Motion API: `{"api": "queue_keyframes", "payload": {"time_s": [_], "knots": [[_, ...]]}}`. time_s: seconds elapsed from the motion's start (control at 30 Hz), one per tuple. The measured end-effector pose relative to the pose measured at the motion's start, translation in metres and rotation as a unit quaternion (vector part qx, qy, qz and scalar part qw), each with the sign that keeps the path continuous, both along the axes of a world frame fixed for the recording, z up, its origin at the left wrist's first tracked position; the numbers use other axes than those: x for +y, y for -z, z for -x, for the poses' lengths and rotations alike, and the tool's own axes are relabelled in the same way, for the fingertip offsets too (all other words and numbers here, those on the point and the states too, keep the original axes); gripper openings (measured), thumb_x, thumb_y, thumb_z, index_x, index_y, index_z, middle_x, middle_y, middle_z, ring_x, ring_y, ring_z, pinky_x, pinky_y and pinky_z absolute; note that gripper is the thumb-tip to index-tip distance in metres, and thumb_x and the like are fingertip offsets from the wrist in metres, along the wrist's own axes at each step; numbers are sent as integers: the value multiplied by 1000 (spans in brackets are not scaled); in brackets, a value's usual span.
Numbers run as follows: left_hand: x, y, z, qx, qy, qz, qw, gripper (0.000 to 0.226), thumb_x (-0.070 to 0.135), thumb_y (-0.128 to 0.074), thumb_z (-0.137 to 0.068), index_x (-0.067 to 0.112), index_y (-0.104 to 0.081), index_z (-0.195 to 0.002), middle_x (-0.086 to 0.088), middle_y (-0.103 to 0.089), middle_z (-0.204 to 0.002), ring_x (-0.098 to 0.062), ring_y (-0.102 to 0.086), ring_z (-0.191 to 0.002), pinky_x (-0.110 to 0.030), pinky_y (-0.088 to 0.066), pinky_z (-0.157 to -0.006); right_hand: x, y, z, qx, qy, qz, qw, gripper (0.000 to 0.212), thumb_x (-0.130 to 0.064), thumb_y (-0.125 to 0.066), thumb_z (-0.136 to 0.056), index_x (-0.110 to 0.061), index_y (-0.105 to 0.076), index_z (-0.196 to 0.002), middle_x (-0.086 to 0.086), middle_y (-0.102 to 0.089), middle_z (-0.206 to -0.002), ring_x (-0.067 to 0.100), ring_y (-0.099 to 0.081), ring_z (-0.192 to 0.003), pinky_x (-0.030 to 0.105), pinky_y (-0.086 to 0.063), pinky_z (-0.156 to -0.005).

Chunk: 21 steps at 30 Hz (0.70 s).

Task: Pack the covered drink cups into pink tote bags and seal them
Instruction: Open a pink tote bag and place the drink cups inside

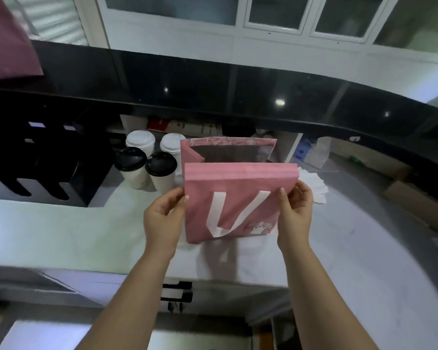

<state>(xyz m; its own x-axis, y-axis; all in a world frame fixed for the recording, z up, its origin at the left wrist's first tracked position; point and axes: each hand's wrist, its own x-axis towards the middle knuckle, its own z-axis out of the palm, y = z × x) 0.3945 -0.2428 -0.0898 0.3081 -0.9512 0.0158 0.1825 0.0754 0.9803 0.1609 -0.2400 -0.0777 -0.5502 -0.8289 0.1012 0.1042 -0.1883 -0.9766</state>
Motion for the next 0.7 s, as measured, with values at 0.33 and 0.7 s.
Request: {"api": "queue_keyframes", "payload": {"time_s": [0.33, 0.7], "knots": [[-5, -1, -10, -23, -63, 4, 998, 14, 7, -61, -95, 16, -71, -98, 1, -73, -93, -15, -69, -89, -32, -59, -78, 4, 12, 12, 59, 20, -26, 998, 60, -24, -77, -82, -41, -42, -128, -21, -47, -135, 3, -46, -127, 41, -35, -114], [-104, -36, -13, -124, 83, -19, 989, 24, 20, -53, -101, 22, -62, -123, 5, -71, -109, -17, -66, -107, -35, -52, -94, 13, -19, -21, 25, 19, -26, 999, 15, -19, -63, -91, -28, -59, -103, -7, -64, -101, 11, -63, -94, 30, -54, -83]]}}
